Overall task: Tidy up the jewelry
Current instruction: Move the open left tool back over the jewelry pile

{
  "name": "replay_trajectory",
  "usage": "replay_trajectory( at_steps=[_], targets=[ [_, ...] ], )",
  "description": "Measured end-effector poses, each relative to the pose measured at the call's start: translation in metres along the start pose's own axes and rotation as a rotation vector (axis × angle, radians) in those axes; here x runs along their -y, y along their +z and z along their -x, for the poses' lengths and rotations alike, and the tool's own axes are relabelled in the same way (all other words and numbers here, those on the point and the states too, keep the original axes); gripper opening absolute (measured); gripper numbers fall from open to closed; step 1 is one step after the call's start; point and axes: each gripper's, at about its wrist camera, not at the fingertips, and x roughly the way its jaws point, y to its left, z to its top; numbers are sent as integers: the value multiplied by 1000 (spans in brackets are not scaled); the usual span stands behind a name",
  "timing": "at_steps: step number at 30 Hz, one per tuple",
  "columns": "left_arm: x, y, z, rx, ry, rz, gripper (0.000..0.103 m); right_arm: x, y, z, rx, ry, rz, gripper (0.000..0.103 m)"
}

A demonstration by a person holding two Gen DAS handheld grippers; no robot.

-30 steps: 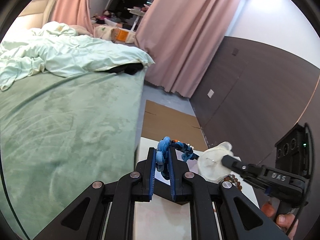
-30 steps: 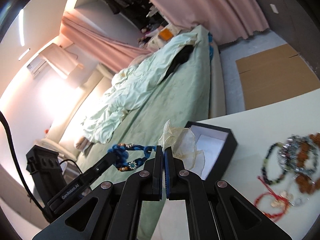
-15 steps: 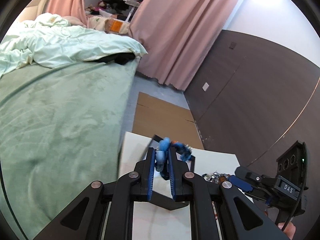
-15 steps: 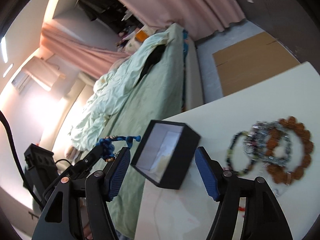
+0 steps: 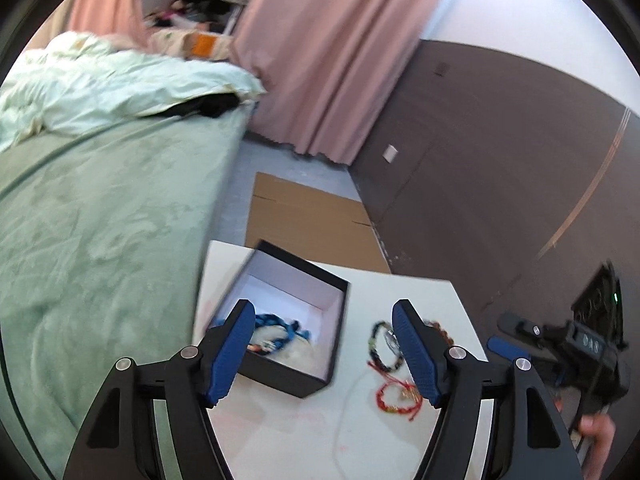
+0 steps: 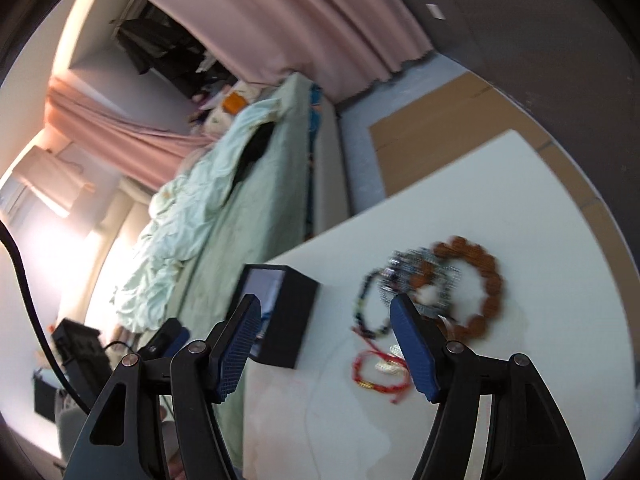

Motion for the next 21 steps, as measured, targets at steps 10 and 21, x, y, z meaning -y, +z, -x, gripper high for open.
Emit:
replay_trajectory(
  at_steps=[10, 21],
  targets=[
    [52, -36, -9, -54, -37, -184, 71, 36, -6, 25, -12, -82, -84, 68],
    [84, -70, -45, -164, -5, -299, 45, 62, -10, 28, -51, -118, -146, 68]
  ],
)
